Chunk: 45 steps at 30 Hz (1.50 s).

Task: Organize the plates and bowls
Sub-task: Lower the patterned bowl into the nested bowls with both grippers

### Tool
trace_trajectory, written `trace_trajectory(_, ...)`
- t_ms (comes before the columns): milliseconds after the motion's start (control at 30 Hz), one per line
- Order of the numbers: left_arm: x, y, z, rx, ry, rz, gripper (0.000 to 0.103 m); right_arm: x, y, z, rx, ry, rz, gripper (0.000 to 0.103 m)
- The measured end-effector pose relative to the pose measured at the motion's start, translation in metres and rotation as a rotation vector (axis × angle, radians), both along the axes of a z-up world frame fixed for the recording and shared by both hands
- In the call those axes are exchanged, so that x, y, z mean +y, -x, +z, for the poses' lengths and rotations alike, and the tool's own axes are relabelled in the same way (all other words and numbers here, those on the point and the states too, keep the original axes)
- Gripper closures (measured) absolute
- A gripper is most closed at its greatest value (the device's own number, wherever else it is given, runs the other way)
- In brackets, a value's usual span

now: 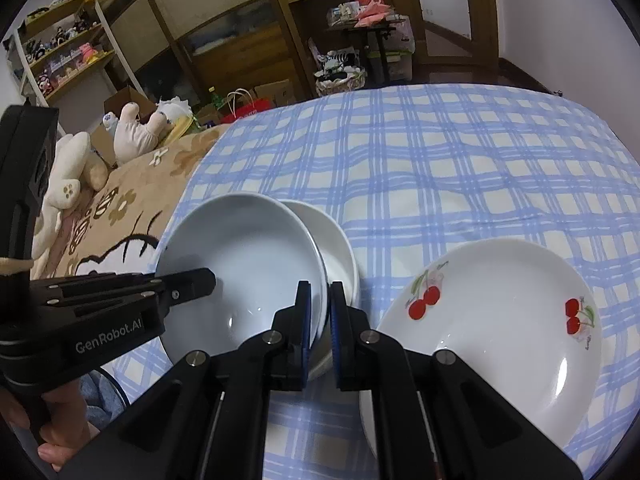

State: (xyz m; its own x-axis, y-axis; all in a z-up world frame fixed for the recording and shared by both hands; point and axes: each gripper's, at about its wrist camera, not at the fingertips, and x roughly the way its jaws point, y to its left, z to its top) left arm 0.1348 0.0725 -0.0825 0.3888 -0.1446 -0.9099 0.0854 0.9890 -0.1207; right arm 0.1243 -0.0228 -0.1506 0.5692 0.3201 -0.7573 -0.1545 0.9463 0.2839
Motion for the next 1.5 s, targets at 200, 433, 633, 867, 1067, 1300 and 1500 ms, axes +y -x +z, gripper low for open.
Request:
trace_trajectory(200,0.003,-0.005,-0.008,0.035,0.012,0.014,0.093,0.004,0.0,-0.004,0.004,0.022,0.012,0.093)
trace_trajectory(433,0.001,-0.009,-0.014,0.048,-0.009,0.018,0.093,0.009,0.0,-0.007,0.005,0.049,0.017,0.092)
trace_trajectory(633,-0.001,-0.01,-0.014,0.049,0.0,0.017,0.093,0.011,0.002,-0.008,-0.005,0.083,0.023,0.091)
trace_trajectory(867,0.001,-0.012,-0.015,0.059,0.022,0.02,0.092,0.008,0.002,-0.009,-0.002,0.068,0.022,0.091)
trace_trajectory(1067,0.0,-0.014,-0.016,0.064,0.026,0.02,0.091,0.005,0.001,-0.01,0.005,0.044,0.01,0.091)
trace_trajectory(1300,0.0,-0.014,-0.016,0.066,0.028,0.019,0.09,0.004,0.0,-0.011,0.009,0.03,0.004,0.091)
trace_trajectory(1500,-0.001,-0.016,-0.019,0.07,0.031,0.017,0.088,0.004,-0.001,-0.011,0.009,0.024,0.004,0.09)
